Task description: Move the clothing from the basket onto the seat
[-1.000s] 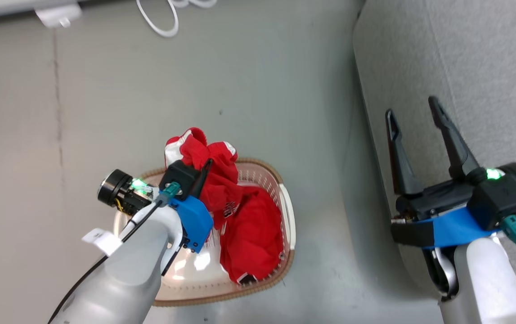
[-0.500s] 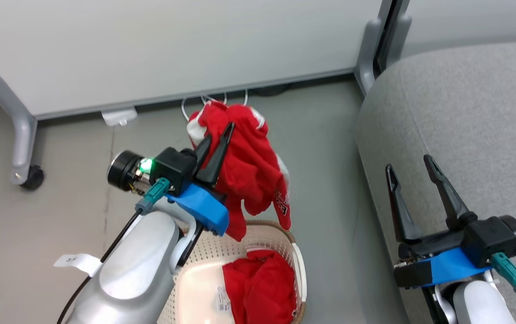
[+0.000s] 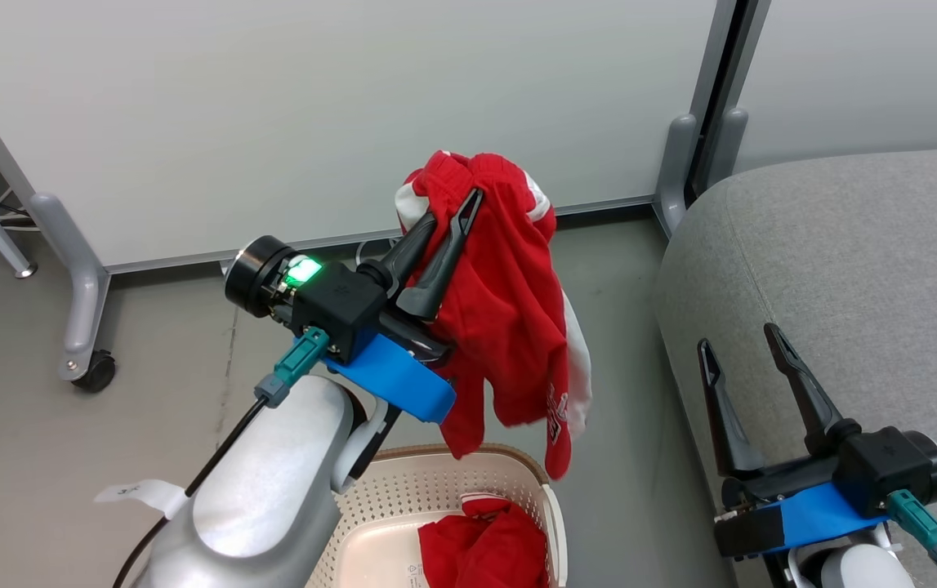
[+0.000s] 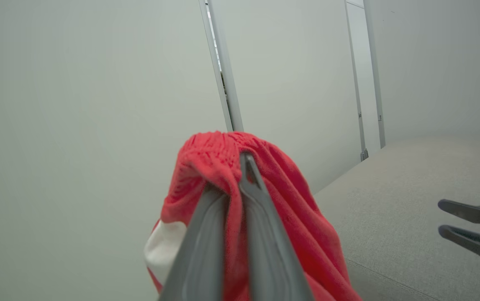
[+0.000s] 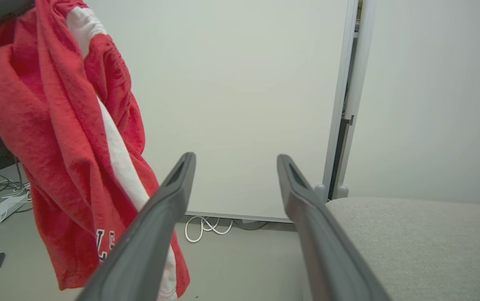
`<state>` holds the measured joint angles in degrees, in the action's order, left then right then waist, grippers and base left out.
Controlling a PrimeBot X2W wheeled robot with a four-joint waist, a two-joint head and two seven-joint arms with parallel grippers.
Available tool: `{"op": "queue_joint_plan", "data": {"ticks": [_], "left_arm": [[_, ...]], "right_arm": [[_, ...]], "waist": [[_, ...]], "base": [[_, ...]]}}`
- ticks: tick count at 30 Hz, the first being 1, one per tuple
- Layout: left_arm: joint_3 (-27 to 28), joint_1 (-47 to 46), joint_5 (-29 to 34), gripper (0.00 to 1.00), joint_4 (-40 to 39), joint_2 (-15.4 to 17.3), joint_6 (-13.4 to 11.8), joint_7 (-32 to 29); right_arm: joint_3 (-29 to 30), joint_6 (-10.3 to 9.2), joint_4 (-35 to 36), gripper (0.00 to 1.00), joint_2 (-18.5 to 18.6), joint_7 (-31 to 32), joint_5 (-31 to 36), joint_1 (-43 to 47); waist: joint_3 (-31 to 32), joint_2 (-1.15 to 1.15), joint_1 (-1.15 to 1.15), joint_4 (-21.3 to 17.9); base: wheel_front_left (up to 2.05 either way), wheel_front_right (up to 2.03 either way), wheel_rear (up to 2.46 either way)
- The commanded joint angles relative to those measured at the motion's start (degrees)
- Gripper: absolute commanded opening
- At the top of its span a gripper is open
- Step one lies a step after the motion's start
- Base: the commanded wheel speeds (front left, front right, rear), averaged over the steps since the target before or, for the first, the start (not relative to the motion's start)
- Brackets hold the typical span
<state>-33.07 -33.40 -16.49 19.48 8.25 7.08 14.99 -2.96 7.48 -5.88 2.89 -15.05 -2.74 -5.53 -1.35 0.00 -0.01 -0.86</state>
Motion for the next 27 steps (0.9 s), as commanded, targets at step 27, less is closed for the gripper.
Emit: {"op": "queue_joint_plan", "data": {"ticks": [27], "left_arm": [[-2.89,-2.96,0.47,0.0,-2.55,-0.76,0.26,0.29]], "right_arm": [[-23.33,0.03,-6.25,1.0,7.26,-0.14,-5.69,-19.74]], "waist": [[-4.23,0.0,0.01,3.24]], "base": [[0.0,0.0,0.0]]}}
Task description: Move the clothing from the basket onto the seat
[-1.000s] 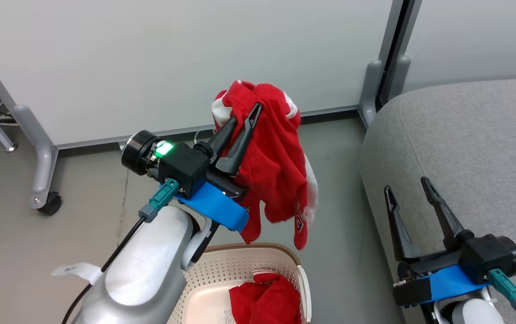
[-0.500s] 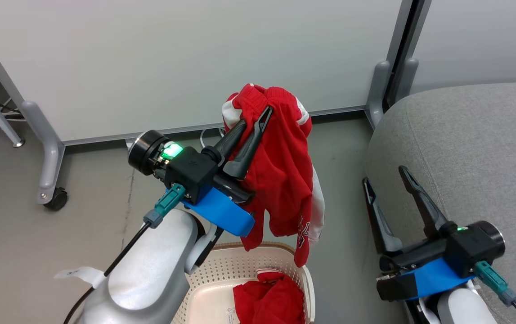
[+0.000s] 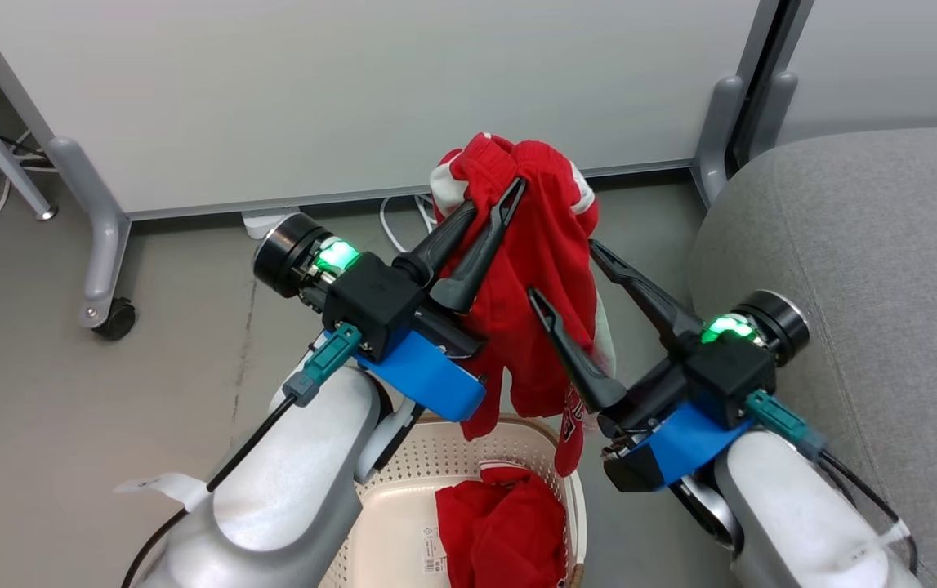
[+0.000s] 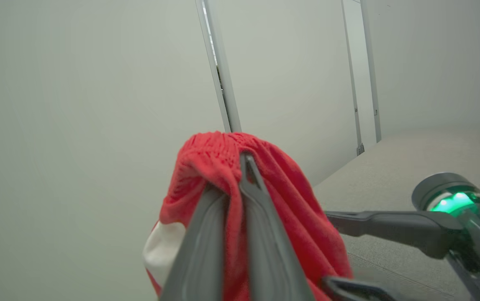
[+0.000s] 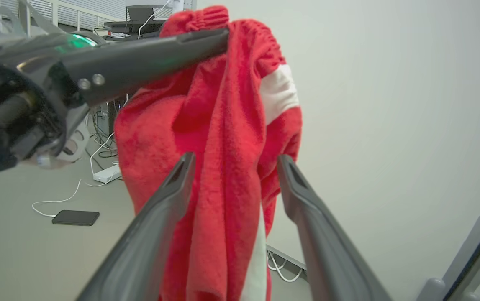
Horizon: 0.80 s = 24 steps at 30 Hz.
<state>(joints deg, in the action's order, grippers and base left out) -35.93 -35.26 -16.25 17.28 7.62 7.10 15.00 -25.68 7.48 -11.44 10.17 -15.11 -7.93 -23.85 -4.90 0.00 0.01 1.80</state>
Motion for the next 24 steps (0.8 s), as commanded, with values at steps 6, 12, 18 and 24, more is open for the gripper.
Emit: {"op": "queue_joint_plan", "data": {"ticks": [6,12,18,24], "left_arm": [[-1.19,-2.44,0.75,0.0,-0.92,-1.02,0.27,0.28],[-1.84,-2.96,0.77,0.0,-0.66,-1.61,0.33,0.28],[-1.94,-2.57,0.65,0.0,0.11,-1.59,0.37,0.28],[-1.93,-1.82,0.65,0.0,0.36,-1.34,0.4,0.28]], "right_arm": [[-4.72,0.03,-8.61,1.0,-1.5,-0.07,-0.77,-7.87],[-6.15,0.03,-12.97,0.0,-3.36,-0.07,-3.14,-10.61],[-6.04,0.03,-12.91,0.0,-3.83,-0.07,-3.73,-9.34],[-5.77,0.03,-12.54,0.0,-3.79,-0.07,-4.25,-8.79]], "waist": [[-2.58,0.0,-0.01,1.63],[-3.08,0.0,-0.01,2.27],[-2.37,0.0,-0.01,2.14],[-1.74,0.0,-0.01,1.89]], "base": [[0.0,0.0,0.0],[0.0,0.0,0.0],[0.0,0.0,0.0],[0.0,0.0,0.0]]}}
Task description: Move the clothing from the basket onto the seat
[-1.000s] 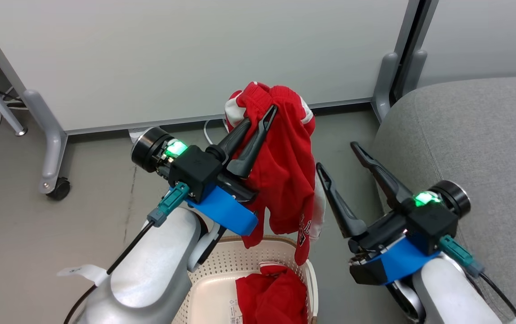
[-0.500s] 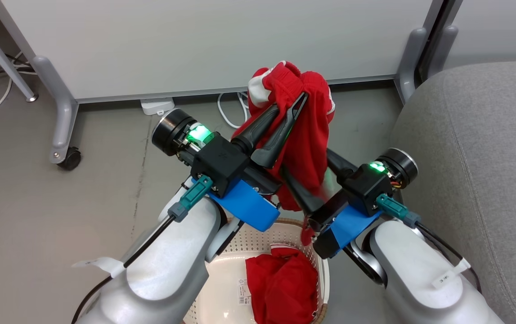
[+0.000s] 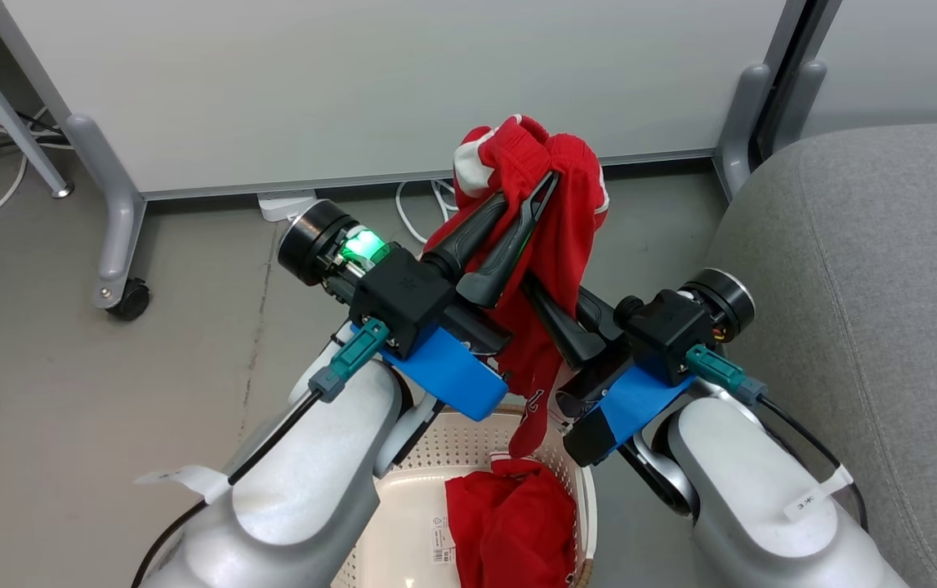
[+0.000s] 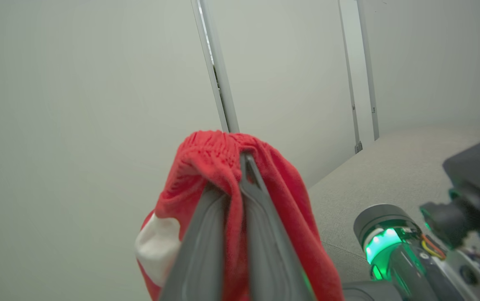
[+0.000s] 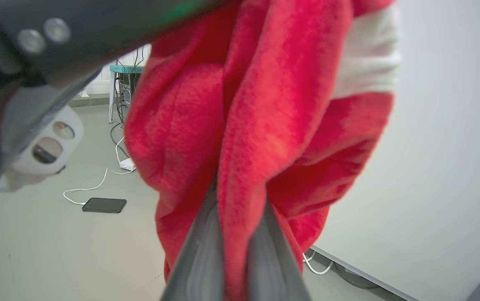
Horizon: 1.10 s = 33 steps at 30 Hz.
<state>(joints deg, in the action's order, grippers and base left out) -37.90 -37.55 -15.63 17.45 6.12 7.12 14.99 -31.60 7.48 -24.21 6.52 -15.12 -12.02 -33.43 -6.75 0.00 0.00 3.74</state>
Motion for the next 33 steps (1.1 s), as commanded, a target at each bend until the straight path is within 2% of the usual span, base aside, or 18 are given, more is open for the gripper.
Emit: {"op": "queue_joint_plan", "data": {"ticks": [1,10,11,12,24,33], "left_arm": [[0.01,0.5,0.02,0.0,0.22,0.17,0.38,0.29],[0.03,0.81,0.2,0.0,0.69,0.3,0.32,0.29],[0.3,0.79,0.48,0.47,0.66,0.27,-0.19,0.29],[0.49,0.82,0.6,1.0,0.45,0.19,-0.54,0.29],[0.94,1.33,1.13,1.0,0.89,0.43,-0.63,0.29],[1.55,2.4,1.14,1.0,1.04,1.24,-0.89,0.29]], "right_arm": [[0.09,0.03,0.35,0.0,-0.22,-0.06,-0.42,0.85],[0.27,0.03,0.56,0.0,-0.01,-0.06,-0.91,1.25],[0.35,0.03,0.64,0.0,-0.02,-0.06,-0.95,1.26],[0.37,0.03,0.69,0.0,-0.04,-0.06,-0.97,1.28],[2.3,0.03,1.12,0.0,-0.27,-0.06,-0.78,2.04],[8.52,0.03,4.22,0.0,0.24,-0.05,0.23,3.63]], "waist": [[0.18,0.0,0.0,-0.06],[0.5,0.0,0.0,0.23],[0.51,0.0,0.0,0.29],[0.5,0.0,0.0,0.29],[0.34,0.0,0.0,0.4],[-1.4,0.0,0.0,-0.83]], "base": [[0.0,0.0,0.0],[0.0,0.0,0.0],[0.0,0.0,0.0],[0.0,0.0,0.0],[0.0,0.0,0.0],[0.0,0.0,0.0]]}}
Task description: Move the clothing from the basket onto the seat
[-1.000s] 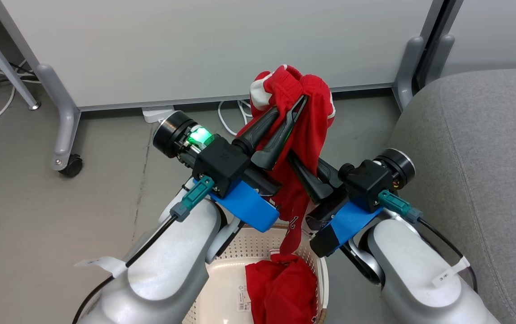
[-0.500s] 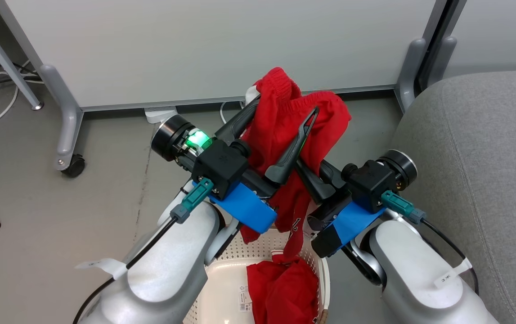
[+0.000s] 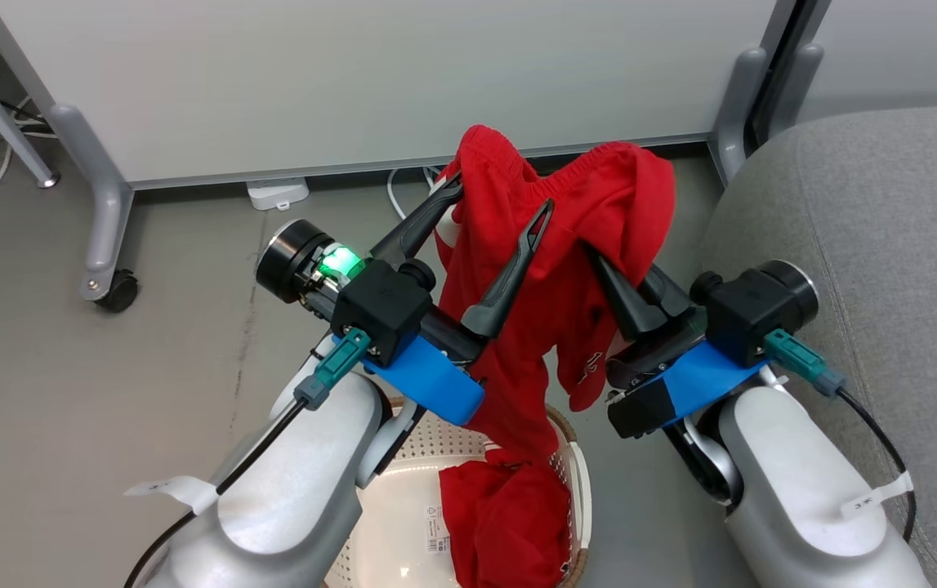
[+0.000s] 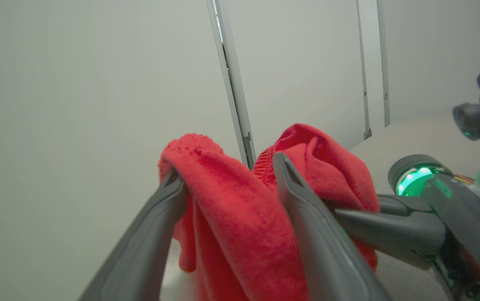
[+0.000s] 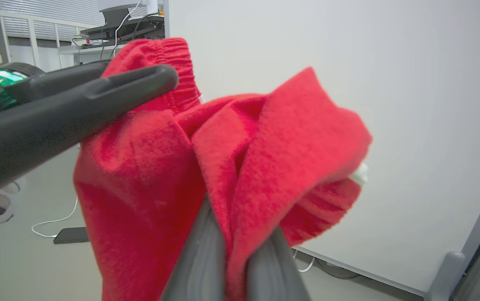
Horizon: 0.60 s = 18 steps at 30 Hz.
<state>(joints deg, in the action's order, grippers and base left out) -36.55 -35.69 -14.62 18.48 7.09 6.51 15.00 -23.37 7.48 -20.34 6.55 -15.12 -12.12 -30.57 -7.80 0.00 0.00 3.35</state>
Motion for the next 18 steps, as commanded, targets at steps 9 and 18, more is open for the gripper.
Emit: {"op": "queue_joint_plan", "data": {"ticks": [9,18], "left_arm": [[0.59,2.2,0.3,1.0,-0.56,1.18,-0.7,0.24],[-0.12,1.82,1.1,1.0,-0.57,1.92,-0.69,0.22]], "right_arm": [[8.44,0.03,3.96,0.0,1.48,-0.06,1.7,2.73],[14.82,0.03,7.68,0.0,1.79,-0.06,2.75,5.46]], "waist": [[-2.99,0.0,0.0,-5.72],[-5.89,0.0,0.0,-12.82]], "base": [[0.0,0.0,0.0],[0.0,0.0,0.0]]}}
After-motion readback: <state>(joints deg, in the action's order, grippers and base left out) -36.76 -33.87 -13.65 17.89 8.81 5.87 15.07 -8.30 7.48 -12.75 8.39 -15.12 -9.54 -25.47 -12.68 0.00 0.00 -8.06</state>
